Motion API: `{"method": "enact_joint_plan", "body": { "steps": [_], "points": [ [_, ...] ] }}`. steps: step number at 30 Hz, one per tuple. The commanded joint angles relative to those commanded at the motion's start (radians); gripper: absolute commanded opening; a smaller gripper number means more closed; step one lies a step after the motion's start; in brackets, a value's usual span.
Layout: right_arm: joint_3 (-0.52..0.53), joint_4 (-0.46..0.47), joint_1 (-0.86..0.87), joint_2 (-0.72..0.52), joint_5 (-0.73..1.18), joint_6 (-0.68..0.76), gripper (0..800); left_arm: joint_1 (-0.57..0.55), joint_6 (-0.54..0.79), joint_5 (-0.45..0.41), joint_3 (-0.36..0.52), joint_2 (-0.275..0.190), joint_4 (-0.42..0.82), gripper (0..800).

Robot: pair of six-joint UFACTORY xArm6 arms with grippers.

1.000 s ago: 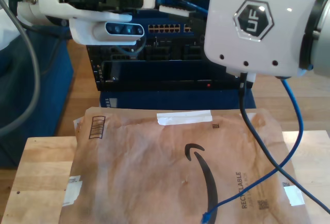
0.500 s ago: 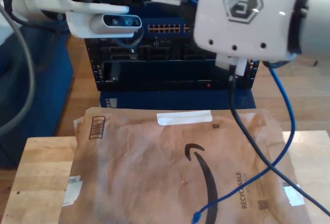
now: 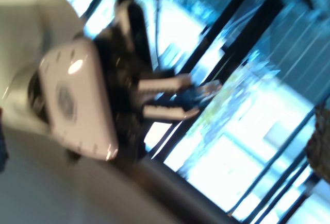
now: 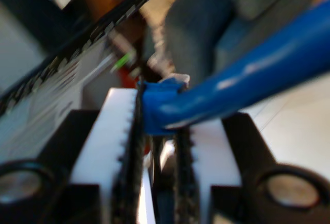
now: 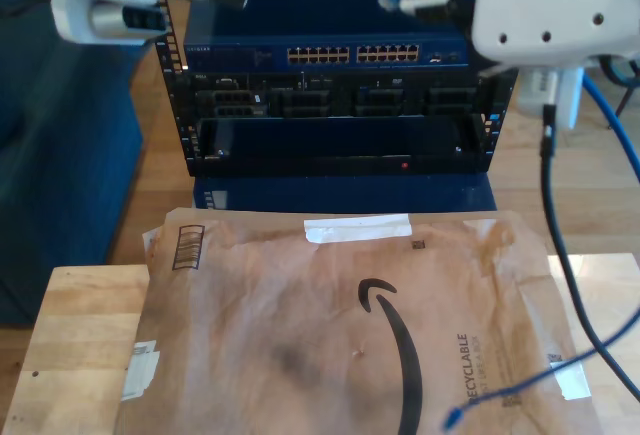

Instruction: Grab the cable and plug it in

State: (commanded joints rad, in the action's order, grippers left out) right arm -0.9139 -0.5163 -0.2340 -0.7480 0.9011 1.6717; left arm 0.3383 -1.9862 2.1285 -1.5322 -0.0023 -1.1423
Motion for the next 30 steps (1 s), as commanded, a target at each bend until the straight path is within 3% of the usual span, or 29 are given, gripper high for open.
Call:
{"method": "enact_joint_plan", "body": {
  "steps": [8,14,19,24,26,30],
  "points": [
    [0.002,0.018,0.152,0.068,0.222,0.008,1,0.097,0.315,-0.094,-0.118,0.002,0.46,798],
    [0.006,0.13,0.229,0.138,0.364,0.029,1,0.13,0.468,-0.092,-0.098,0.002,0.833,799],
    [0.017,0.287,0.229,0.183,0.367,0.098,1,0.229,0.638,-0.095,-0.023,-0.005,0.988,799],
    [0.012,0.321,0.226,0.192,0.351,0.115,1,0.359,0.806,-0.204,0.089,-0.012,1.068,799],
    [0.012,0.334,0.226,0.192,0.345,0.117,1,0.394,0.873,-0.232,0.153,-0.038,1.103,799],
    [0.028,0.384,0.226,0.195,0.331,0.117,1,0.443,0.991,-0.285,0.327,-0.149,1.177,799]
  ]
}}
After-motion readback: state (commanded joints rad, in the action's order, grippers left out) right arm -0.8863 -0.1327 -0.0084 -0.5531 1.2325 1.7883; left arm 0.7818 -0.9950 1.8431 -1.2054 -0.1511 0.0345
